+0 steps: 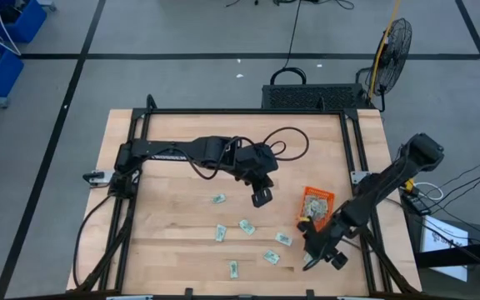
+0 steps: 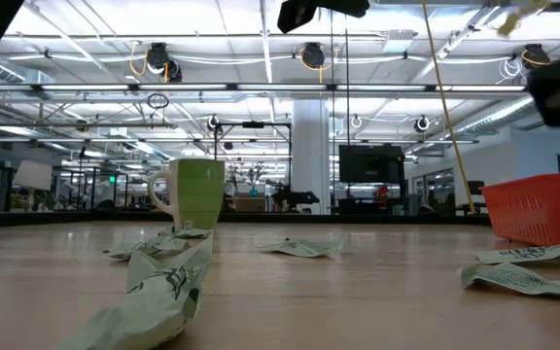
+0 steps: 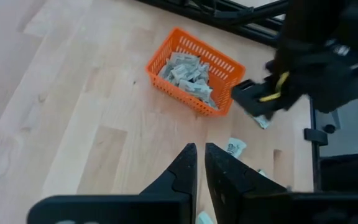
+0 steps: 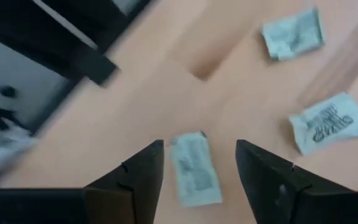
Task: Pick and place Stevia / Truvia into bins
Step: Put the stevia packet into the orange basket
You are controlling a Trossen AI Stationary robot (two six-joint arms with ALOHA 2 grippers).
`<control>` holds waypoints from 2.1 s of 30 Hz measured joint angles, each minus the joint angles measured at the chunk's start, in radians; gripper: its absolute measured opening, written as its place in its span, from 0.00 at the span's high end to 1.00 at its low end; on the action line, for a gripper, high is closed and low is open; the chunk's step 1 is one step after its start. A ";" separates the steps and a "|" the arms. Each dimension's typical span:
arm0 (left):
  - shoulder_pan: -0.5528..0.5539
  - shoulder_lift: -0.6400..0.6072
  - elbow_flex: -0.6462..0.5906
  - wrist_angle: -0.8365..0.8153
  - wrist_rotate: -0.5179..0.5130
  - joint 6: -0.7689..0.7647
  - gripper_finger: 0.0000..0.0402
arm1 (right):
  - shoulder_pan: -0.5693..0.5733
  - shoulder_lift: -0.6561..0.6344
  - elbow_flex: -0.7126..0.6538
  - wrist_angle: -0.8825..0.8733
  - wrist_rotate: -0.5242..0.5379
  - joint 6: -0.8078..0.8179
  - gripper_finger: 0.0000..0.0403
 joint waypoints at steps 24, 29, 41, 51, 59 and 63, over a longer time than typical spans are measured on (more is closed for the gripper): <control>0.002 0.000 0.000 -0.018 -0.009 0.033 0.91 | 0.086 0.127 -0.131 0.213 0.082 0.036 0.91; 0.002 0.000 0.000 -0.024 -0.010 0.033 0.91 | 0.089 -0.013 -0.124 0.156 0.061 0.102 0.97; 0.012 0.000 0.000 -0.023 -0.061 0.033 0.91 | 0.073 -0.432 -0.101 -0.395 0.250 0.198 0.98; 0.035 0.000 0.000 -0.020 -0.063 0.030 0.91 | 0.015 -0.403 -0.121 -0.499 0.249 0.210 0.85; 0.044 0.000 0.000 -0.019 -0.063 0.041 0.91 | -0.013 -0.335 -0.122 -0.389 0.248 0.125 0.79; 0.043 0.000 0.000 -0.035 -0.058 0.051 0.91 | -0.041 -0.328 -0.099 -0.371 0.249 0.123 0.77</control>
